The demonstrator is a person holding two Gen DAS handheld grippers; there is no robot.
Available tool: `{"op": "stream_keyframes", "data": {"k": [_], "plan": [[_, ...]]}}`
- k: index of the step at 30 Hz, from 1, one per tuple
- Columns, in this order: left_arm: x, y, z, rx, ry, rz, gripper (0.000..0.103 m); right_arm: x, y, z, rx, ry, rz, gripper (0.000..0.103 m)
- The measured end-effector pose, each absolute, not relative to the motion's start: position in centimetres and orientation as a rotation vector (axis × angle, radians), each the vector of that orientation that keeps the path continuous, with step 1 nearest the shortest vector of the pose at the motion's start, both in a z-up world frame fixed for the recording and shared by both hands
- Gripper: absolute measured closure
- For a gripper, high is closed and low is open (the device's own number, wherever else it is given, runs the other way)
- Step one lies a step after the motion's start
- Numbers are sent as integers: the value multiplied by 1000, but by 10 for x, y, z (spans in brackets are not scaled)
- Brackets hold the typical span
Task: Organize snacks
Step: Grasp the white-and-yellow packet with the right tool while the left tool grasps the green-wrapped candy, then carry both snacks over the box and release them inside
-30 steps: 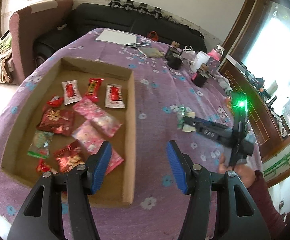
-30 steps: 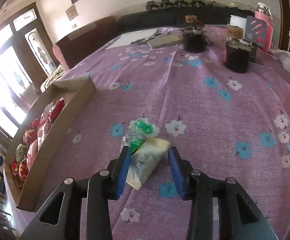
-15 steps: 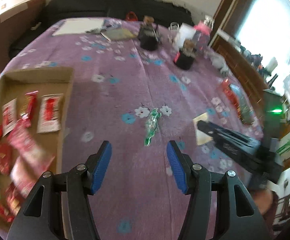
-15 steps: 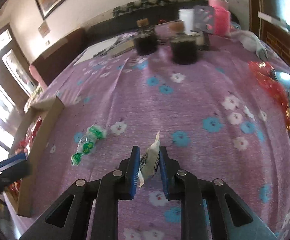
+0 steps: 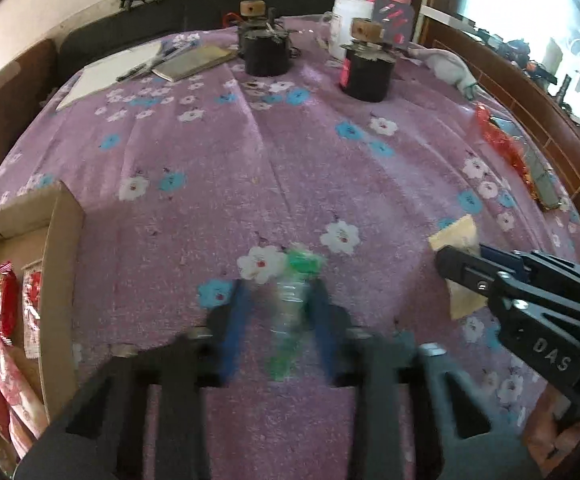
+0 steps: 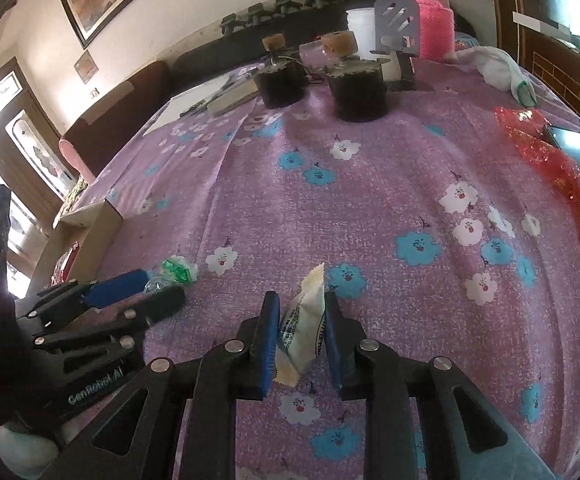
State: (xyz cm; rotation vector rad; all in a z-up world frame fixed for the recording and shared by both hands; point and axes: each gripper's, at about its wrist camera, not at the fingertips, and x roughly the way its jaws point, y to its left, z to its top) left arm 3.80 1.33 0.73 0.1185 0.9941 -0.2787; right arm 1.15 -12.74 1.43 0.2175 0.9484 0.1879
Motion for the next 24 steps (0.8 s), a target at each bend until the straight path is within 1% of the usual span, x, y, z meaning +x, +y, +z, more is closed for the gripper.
{"op": "stream_keyframes", "data": {"k": [3,4,7,16,24], "plan": [[33,9,11,141,980,-281,87,12,-122,14,198,949,190,79],[30,9,12,144,973,-283,87,11,-120,14,180,947,185,83],[24,11,21,123,954,-294,87,8,-117,14,180,948,185,85],[-7,39,57,-6,905,-327,87,-1,-138,32,367,846,293,85],[-38,72,69,-100,873,-307,87,-2,-128,32,354,845,311,85]]}}
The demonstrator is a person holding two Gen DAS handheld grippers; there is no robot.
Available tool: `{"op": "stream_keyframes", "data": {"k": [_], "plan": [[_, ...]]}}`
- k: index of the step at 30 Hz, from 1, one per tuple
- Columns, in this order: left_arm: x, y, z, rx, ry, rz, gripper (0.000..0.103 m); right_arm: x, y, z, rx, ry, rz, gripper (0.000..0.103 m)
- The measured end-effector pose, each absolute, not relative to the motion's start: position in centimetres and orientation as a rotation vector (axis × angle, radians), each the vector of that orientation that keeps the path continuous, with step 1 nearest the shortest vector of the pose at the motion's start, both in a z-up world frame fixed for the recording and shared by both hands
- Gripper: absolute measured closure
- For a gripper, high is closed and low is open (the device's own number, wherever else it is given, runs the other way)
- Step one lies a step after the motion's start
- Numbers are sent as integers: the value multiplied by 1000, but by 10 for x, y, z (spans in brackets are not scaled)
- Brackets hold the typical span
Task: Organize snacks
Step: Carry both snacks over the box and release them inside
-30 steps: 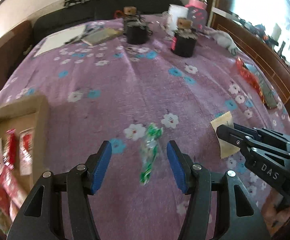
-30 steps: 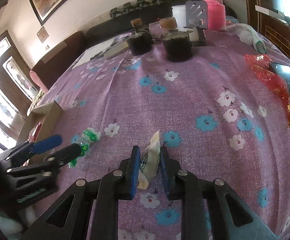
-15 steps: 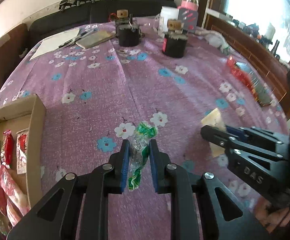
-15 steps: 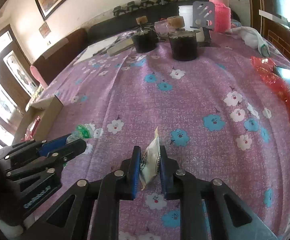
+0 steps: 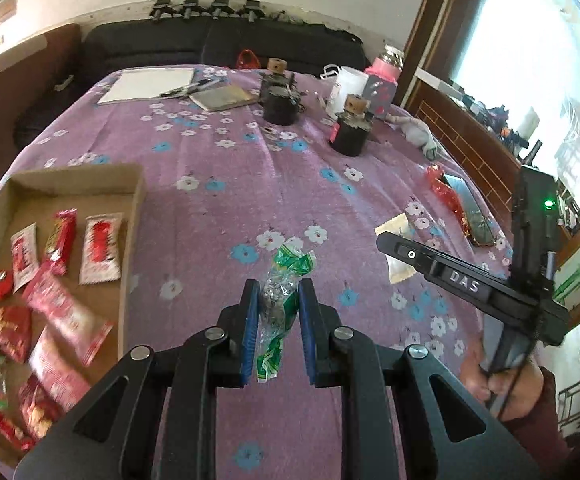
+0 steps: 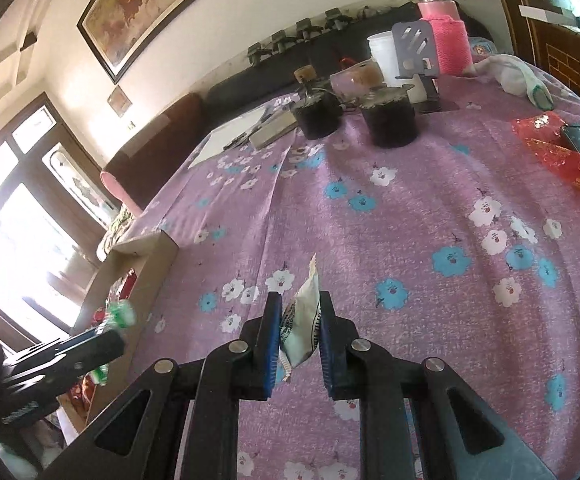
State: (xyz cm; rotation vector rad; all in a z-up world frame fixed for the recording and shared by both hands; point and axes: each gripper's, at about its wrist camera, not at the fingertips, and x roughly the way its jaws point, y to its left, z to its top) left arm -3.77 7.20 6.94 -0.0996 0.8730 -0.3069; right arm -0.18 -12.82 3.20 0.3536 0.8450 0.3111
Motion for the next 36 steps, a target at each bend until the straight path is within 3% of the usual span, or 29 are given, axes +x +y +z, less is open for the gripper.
{"op": "stream_keyframes", "data": {"k": [21,36], "plan": [[-119,236,69,-400,761,-96,86,-16,-70,16,107,869,269,85],[-133,292,61,-442,747,-28,86,-59,44,69,11,830,507,85]]}}
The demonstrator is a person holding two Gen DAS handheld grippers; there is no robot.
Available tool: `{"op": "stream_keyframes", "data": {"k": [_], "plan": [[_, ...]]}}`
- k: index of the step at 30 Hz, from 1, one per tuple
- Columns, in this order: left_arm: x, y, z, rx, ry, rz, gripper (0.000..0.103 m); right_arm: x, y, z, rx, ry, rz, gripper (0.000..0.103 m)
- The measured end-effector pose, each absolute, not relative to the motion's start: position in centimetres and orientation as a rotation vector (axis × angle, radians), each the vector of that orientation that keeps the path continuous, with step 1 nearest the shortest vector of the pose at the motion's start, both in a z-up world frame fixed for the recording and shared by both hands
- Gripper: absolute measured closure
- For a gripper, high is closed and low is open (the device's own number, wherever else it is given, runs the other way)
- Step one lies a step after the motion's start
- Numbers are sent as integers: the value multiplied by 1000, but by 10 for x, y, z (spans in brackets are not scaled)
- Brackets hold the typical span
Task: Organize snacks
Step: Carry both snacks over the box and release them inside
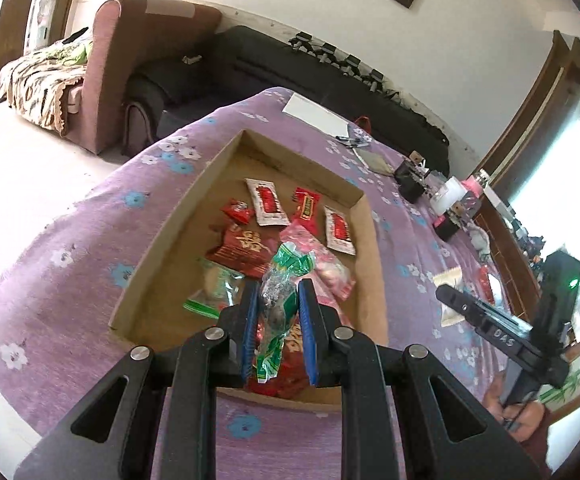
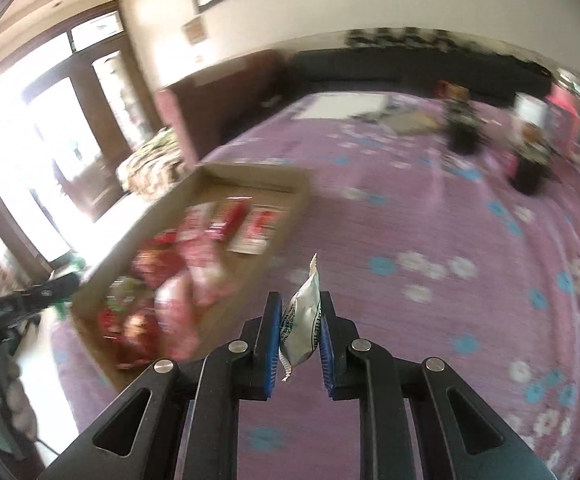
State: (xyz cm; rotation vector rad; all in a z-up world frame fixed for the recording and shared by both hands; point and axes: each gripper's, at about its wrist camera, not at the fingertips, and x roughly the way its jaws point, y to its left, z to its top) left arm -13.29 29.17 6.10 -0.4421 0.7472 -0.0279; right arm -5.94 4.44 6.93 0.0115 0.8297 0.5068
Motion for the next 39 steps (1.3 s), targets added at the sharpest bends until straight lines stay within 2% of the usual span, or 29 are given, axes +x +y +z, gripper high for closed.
{"op": "stream_keyframes", "data": {"k": [14,39], "plan": [[-107,292,49,-313,792,25,86,-60,156,58,-60,890,664,85],[-89,302,32,-285,828,81,86,-28,189,32,-21,976,666,84]]}}
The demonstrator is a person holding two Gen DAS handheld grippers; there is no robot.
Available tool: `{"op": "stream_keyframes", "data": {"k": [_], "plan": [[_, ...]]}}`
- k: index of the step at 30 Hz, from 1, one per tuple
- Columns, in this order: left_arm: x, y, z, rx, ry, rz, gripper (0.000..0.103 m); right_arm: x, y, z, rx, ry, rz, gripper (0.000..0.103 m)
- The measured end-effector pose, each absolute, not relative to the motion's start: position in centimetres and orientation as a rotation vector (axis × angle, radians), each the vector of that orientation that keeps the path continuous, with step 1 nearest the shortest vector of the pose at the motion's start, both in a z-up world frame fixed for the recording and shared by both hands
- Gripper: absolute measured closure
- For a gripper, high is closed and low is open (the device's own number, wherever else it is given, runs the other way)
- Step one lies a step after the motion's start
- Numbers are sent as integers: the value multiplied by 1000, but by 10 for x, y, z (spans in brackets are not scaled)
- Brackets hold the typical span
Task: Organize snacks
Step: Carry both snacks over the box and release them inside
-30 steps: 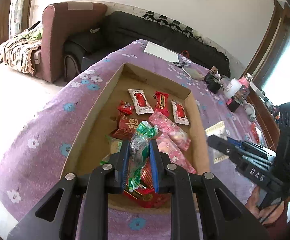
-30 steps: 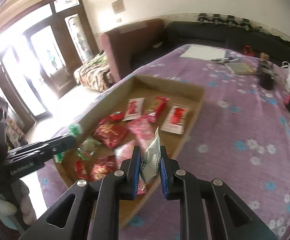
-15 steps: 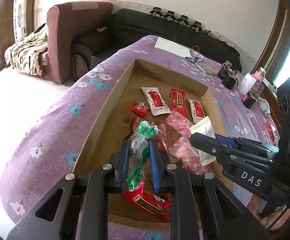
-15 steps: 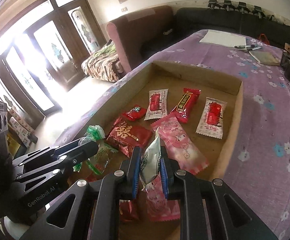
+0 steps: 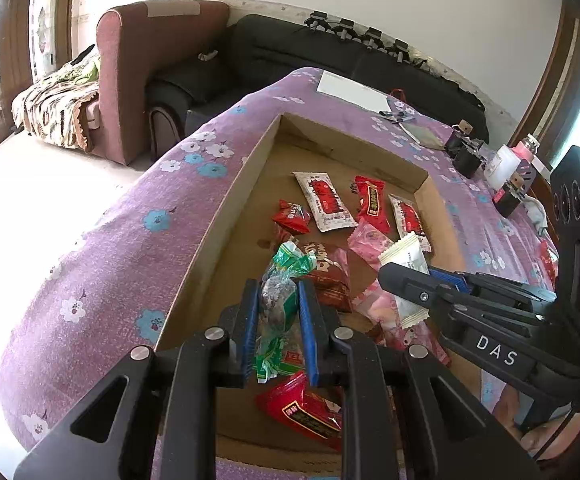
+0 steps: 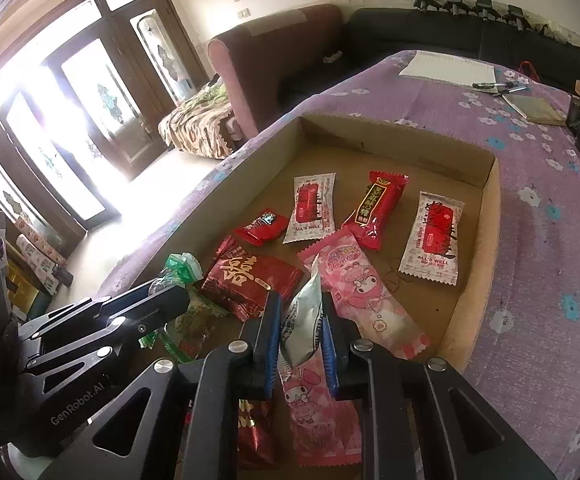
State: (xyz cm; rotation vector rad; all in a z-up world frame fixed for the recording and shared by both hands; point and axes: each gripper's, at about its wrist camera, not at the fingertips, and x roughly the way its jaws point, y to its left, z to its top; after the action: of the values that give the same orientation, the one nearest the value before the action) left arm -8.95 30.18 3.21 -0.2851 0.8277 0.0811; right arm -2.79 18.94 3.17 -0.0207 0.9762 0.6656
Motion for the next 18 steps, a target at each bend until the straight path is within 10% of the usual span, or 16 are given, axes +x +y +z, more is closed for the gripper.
{"op": "stream_keyframes", "data": {"k": [18], "plan": [[-86,307,25,-307,841,109,86,-24,190,27,-18,967,644,83]]}}
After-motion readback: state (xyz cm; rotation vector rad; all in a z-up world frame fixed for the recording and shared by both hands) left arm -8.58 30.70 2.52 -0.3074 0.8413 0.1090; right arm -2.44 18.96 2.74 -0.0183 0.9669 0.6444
